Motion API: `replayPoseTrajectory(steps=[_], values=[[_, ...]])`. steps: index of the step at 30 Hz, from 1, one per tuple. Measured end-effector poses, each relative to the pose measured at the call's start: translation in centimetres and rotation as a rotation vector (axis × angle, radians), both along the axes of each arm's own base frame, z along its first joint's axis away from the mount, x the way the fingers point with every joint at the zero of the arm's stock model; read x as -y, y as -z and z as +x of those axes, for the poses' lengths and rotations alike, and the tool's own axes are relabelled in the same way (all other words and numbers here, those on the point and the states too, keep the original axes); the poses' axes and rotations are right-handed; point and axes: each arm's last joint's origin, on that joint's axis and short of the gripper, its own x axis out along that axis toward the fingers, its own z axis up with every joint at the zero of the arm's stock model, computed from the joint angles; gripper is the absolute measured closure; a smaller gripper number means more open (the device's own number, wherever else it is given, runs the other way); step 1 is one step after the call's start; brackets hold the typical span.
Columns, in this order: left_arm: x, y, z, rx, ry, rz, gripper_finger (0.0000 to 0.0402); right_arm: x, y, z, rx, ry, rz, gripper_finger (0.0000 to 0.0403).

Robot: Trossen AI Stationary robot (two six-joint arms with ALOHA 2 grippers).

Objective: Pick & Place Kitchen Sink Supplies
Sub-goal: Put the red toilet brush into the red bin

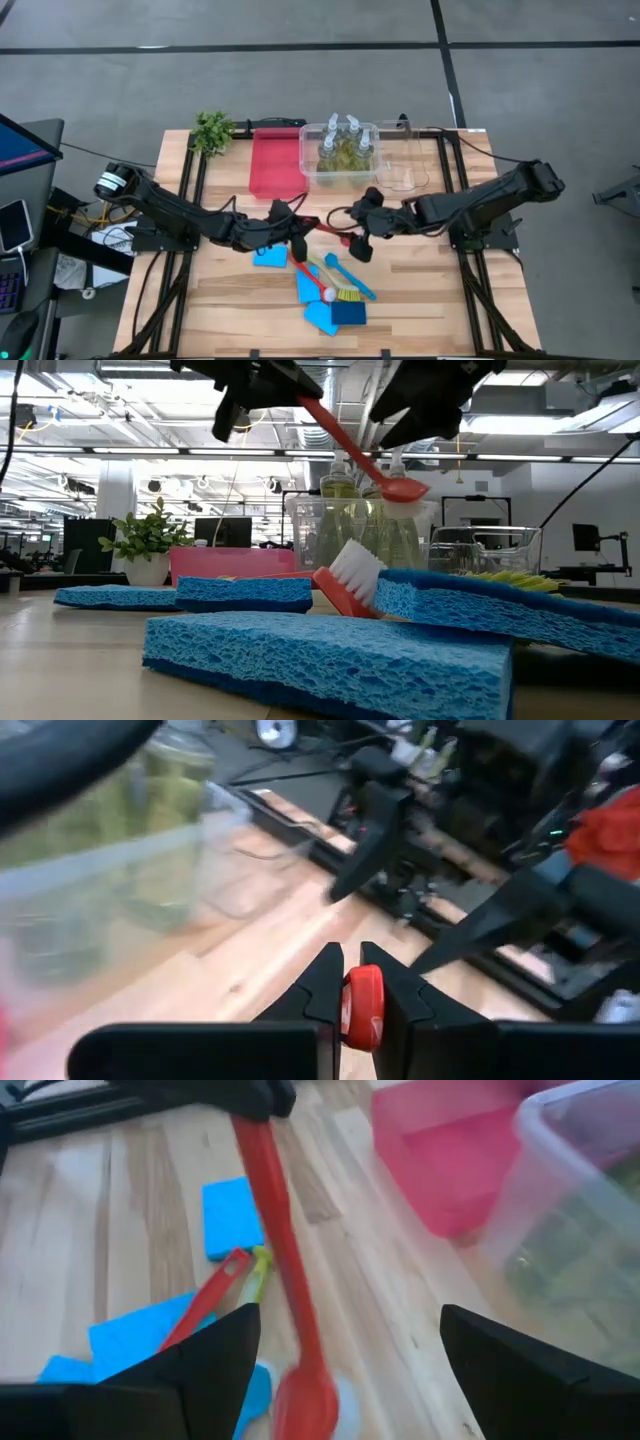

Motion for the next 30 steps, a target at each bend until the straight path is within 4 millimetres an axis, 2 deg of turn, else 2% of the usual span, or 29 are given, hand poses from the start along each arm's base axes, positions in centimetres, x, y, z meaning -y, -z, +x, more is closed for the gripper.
replayPoseTrajectory(steps=[4,9,15,18,23,30], values=[[-1.3,-1.5,-1.9,-0.058,-0.034,0.027,0.0379,0.3,-1.2,-1.2,0.036,0.003,-0.003,0.0100],[-3.1,-3.9,-5.5,-0.121,-0.087,0.062,0.0379,1.2,-2.3,-2.2,0.070,0.026,-0.046,0.0100],[-6.1,-6.2,-10.2,-0.157,-0.194,0.090,0.0379,3.1,-2.7,-2.1,0.080,0.076,-0.126,0.0100],[-7.7,-6.9,-11.8,-0.145,-0.278,0.092,0.0378,4.3,-2.6,-1.4,0.104,0.128,-0.122,0.0100],[-10.0,-7.5,-12.7,-0.189,-0.374,0.179,0.0371,5.4,-2.5,-0.8,0.135,0.190,-0.079,0.0101],[-13.0,-6.8,-12.1,-0.345,-0.387,0.270,0.0367,5.8,-2.0,-0.3,0.130,0.237,-0.021,0.0101]])
